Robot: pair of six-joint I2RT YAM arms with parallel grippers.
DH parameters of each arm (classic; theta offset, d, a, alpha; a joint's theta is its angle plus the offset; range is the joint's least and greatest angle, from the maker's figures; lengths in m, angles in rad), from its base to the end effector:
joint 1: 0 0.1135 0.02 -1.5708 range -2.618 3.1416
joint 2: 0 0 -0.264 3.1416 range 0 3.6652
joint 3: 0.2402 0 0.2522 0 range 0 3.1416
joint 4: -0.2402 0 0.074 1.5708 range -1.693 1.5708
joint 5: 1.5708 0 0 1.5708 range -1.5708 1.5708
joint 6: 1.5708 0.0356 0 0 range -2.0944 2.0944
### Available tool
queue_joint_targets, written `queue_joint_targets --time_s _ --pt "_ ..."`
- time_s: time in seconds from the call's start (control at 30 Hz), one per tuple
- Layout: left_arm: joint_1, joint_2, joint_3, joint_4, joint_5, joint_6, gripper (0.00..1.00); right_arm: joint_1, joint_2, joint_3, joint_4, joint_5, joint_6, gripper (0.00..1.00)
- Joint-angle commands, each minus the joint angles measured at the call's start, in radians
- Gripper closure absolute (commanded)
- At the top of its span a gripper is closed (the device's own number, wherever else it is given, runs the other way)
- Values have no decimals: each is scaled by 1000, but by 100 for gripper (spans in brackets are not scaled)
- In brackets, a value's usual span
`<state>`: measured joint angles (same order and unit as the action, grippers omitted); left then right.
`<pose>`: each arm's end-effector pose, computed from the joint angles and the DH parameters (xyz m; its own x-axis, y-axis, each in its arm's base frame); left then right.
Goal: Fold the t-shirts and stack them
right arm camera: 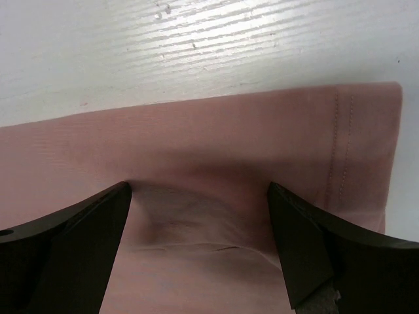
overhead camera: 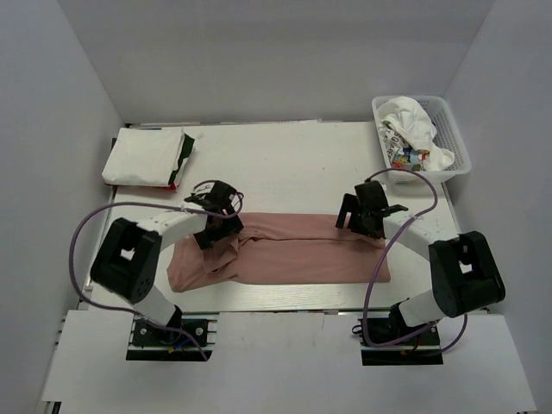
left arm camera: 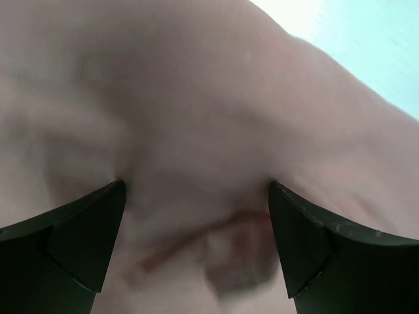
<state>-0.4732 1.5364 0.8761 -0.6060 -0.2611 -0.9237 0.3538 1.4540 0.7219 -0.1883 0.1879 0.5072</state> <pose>0.2478 -0.1166 0.1711 -0.8083 -0.4521 -0.3772 -0.4536 0.8866 -0.0907 0.2626 0.0899 0.1699 -0.7664 0.2257 -0.6015 0.1579 0.9737 0.1642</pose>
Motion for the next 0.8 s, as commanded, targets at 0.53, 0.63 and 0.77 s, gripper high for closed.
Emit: queue_joint_targets --time_s 0.53,0.63,0.77 --pt "79 1281 1506 342 580 221 0 471 -238 -225 -53 -401 -21 10" --pt "70 1311 1506 480 589 181 0 526 -209 -252 -34 -470 -105 10" --pt "70 1347 1549 500 544 170 0 599 -234 -301 -7 -487 -125 10"
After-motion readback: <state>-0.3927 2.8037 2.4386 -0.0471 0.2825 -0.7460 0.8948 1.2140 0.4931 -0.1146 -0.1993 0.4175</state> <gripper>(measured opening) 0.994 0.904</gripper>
